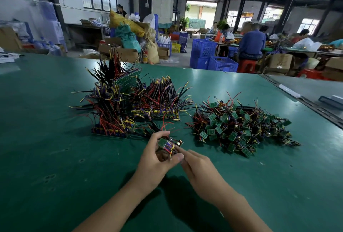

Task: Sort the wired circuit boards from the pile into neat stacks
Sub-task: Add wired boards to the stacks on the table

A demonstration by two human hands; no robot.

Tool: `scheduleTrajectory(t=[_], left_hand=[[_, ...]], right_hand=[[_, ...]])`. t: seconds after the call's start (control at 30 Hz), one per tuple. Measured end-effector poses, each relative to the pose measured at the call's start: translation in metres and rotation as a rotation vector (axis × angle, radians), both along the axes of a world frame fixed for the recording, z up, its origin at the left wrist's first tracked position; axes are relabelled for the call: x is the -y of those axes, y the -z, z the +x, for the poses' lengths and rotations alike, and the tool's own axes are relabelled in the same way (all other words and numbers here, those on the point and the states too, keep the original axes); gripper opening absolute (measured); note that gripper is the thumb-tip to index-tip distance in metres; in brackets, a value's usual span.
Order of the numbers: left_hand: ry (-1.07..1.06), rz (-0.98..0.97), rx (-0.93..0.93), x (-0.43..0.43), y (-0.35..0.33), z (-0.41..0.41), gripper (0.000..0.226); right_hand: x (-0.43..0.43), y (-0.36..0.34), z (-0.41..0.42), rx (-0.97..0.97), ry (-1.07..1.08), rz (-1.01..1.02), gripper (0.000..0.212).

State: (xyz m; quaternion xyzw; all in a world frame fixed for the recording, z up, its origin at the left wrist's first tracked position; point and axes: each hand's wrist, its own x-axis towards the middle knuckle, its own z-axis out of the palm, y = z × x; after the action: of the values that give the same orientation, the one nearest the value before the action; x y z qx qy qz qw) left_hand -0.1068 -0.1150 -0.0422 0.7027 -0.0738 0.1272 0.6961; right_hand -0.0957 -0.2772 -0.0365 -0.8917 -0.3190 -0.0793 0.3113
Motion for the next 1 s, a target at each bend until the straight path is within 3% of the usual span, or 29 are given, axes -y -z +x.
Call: scheduleTrajectory(t=[0.13, 0.2, 0.3, 0.43, 0.5, 0.57, 0.63, 0.67, 0.8, 1.0], left_hand=[[-0.081, -0.009, 0.069, 0.0, 0.0, 0.004, 0.036], [-0.102, -0.04, 0.084, -0.001, -0.001, 0.006, 0.025], [-0.139, -0.109, 0.088, -0.004, -0.001, 0.008, 0.019], [-0.167, -0.202, 0.072, -0.007, 0.0, 0.01, 0.019], [-0.164, -0.205, 0.084, -0.009, 0.001, 0.01, 0.026], [-0.137, -0.119, 0.117, -0.01, 0.005, 0.01, 0.057], [-0.188, 0.028, 0.131, -0.01, 0.007, 0.012, 0.079], [-0.229, 0.088, 0.132, -0.009, 0.007, 0.013, 0.077], [-0.278, 0.183, 0.134, -0.007, 0.011, 0.018, 0.05], [-0.272, 0.221, 0.134, -0.012, 0.017, 0.023, 0.034]], right_hand=[[-0.005, 0.0, -0.001, -0.025, -0.051, 0.047, 0.027], [-0.005, -0.002, -0.001, -0.083, -0.081, 0.093, 0.03], [-0.002, -0.005, -0.002, -0.18, -0.093, 0.145, 0.034], [0.003, -0.004, 0.003, -0.242, -0.027, 0.201, 0.025], [0.005, -0.005, 0.003, -0.25, -0.025, 0.253, 0.024], [0.009, -0.009, 0.004, -0.207, 0.002, 0.331, 0.027], [0.015, -0.019, 0.011, -0.103, 0.133, 0.426, 0.031], [0.019, -0.026, 0.018, -0.022, 0.221, 0.434, 0.029], [0.028, -0.066, 0.07, 0.237, 0.461, 0.13, 0.033], [0.045, -0.096, 0.147, 0.285, 0.641, -0.175, 0.045]])
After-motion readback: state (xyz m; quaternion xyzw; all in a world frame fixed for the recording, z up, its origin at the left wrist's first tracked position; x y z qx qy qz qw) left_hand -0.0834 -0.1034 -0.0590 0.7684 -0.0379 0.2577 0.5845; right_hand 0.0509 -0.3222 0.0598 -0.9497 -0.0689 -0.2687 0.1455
